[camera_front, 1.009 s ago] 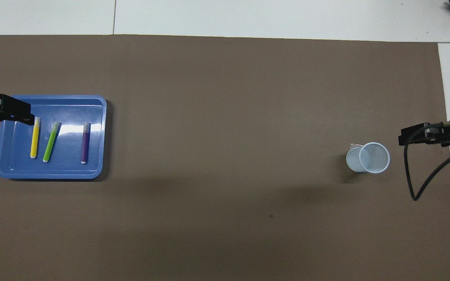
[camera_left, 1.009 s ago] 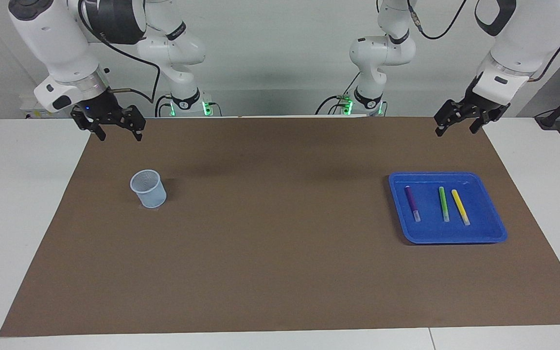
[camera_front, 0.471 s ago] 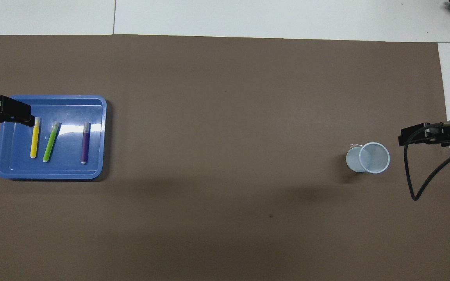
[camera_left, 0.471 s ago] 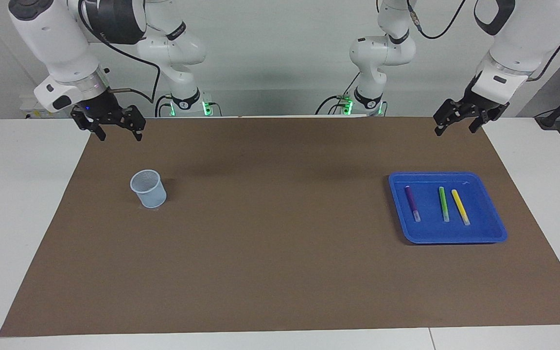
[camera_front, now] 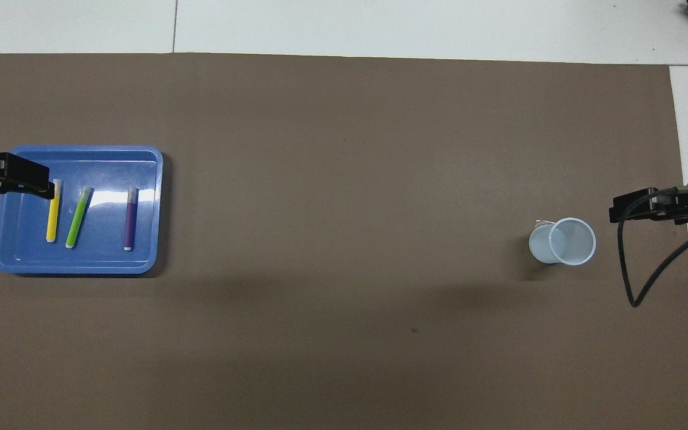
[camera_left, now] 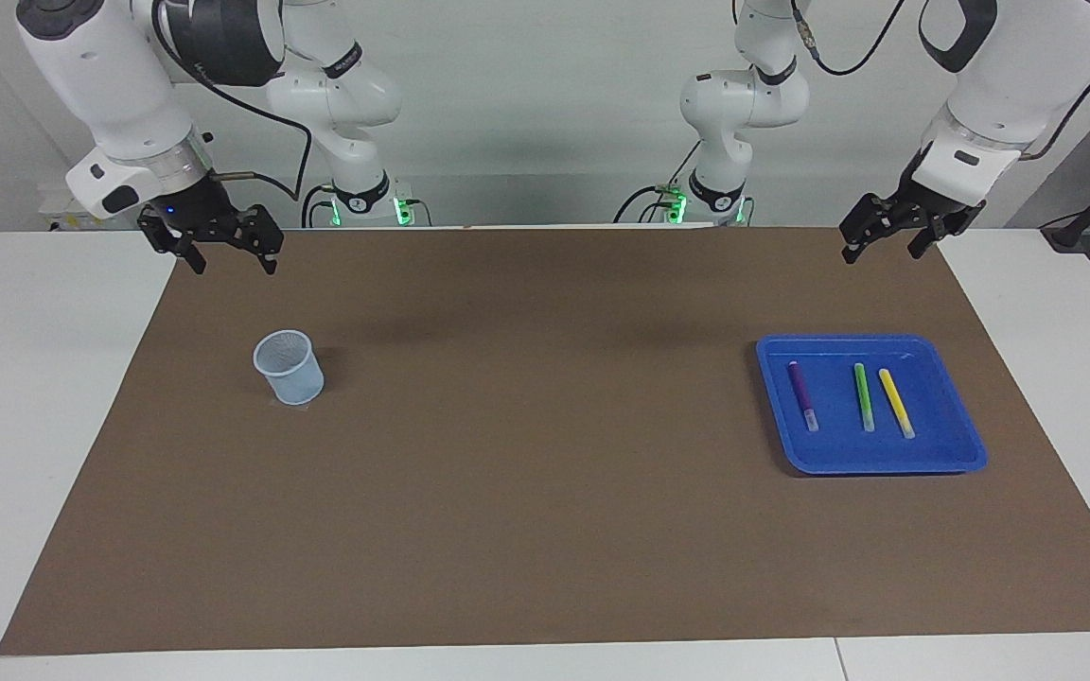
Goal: Right arm passes pens to left for tray arrangement
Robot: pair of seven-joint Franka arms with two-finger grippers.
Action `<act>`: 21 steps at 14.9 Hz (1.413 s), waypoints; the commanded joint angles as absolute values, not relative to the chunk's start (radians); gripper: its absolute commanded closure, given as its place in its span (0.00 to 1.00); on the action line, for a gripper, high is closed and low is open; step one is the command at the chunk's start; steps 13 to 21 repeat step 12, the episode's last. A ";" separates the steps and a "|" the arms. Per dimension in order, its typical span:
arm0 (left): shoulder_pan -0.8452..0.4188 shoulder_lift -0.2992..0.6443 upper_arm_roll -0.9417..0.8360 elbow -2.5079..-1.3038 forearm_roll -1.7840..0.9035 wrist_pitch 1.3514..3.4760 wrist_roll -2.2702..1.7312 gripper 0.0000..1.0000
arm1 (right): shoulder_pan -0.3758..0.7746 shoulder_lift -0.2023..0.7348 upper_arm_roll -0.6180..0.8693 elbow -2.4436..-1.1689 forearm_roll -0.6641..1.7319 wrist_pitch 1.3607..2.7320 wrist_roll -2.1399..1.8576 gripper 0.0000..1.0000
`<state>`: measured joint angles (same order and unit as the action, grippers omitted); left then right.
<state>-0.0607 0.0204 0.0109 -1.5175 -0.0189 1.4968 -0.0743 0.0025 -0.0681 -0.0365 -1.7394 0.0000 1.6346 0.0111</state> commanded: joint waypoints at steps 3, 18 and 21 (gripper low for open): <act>-0.054 -0.021 0.008 -1.565 -0.008 1.505 -0.061 0.00 | 0.000 -0.078 -0.037 -1.752 -0.006 1.654 -0.002 0.00; -0.051 -0.051 0.006 -1.605 -0.009 1.526 -0.058 0.00 | -0.002 -0.080 -0.037 -1.752 -0.006 1.654 -0.002 0.00; -0.051 -0.051 0.006 -1.605 -0.009 1.526 -0.058 0.00 | -0.002 -0.080 -0.037 -1.752 -0.006 1.654 -0.002 0.00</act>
